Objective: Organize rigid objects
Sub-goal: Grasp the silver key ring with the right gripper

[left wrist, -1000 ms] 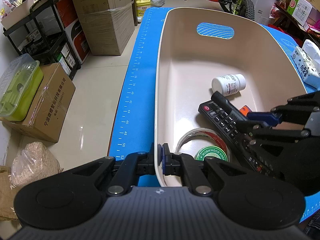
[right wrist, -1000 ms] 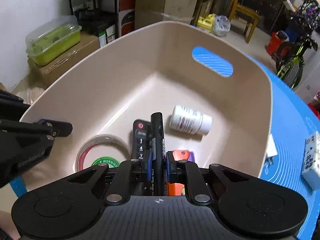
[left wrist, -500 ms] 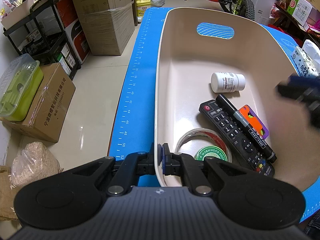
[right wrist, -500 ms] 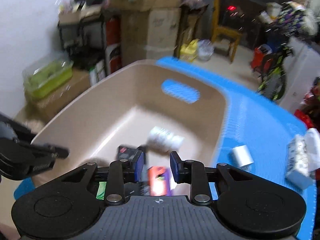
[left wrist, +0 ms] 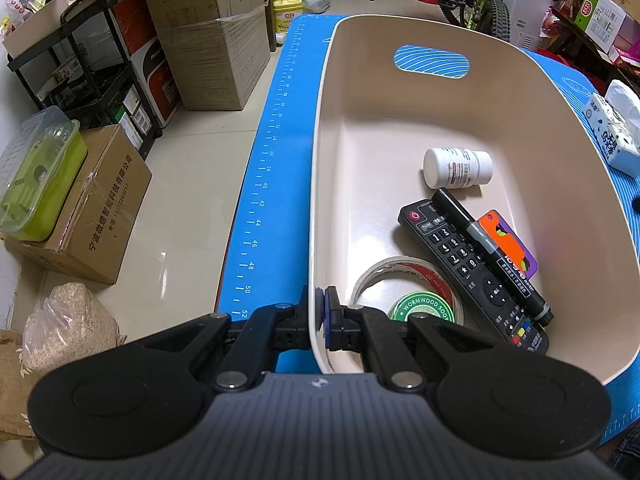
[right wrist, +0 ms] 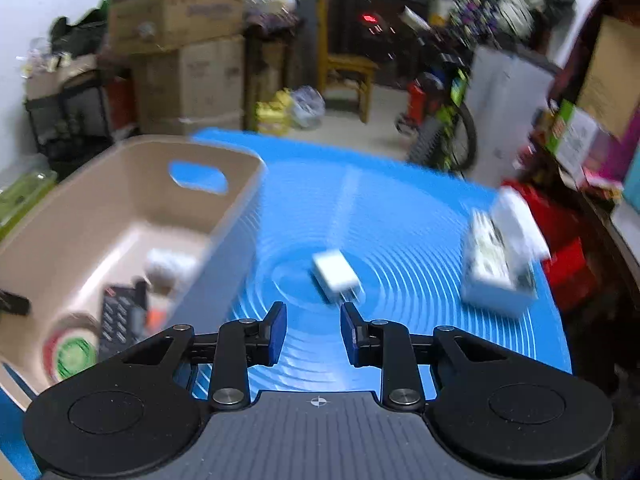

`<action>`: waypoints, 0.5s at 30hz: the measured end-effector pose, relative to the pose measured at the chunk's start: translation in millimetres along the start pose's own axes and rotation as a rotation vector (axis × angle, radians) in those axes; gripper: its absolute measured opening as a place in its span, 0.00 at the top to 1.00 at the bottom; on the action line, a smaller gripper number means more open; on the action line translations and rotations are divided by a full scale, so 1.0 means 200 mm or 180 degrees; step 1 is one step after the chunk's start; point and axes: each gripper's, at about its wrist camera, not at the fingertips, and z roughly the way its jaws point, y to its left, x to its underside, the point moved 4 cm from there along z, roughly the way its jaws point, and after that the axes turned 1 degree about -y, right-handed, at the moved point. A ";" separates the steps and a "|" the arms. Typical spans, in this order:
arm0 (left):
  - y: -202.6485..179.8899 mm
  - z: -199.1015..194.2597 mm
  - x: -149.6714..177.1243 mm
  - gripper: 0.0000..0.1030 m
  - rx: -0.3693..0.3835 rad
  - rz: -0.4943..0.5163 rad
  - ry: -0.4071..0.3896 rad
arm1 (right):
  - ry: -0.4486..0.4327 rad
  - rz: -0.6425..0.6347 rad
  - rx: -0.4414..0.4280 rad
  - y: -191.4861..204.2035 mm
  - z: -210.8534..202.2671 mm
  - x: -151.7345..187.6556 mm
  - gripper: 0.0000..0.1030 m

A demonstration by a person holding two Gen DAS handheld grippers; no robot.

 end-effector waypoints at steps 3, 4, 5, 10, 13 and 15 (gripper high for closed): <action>0.00 0.00 0.00 0.94 0.0000 0.0001 0.0002 | 0.0194 0.0100 0.0045 -0.05 0.06 0.11 0.56; 0.00 0.00 0.00 0.94 0.0001 0.0002 0.0001 | 0.0259 0.0111 0.0046 -0.06 0.08 0.14 0.56; 0.00 0.00 0.00 0.94 0.0002 0.0002 0.0001 | 0.0326 0.0115 0.0040 -0.06 0.09 0.18 0.55; 0.00 0.00 0.00 0.94 0.0000 0.0003 0.0001 | 0.0565 0.0153 -0.0007 -0.07 0.15 0.31 0.47; 0.00 0.00 0.00 0.94 0.0003 0.0002 0.0001 | 0.0717 0.0229 -0.0041 -0.06 0.16 0.37 0.47; 0.00 0.00 0.00 0.94 0.0003 0.0002 0.0001 | 0.0771 0.0245 -0.0061 -0.05 0.16 0.40 0.47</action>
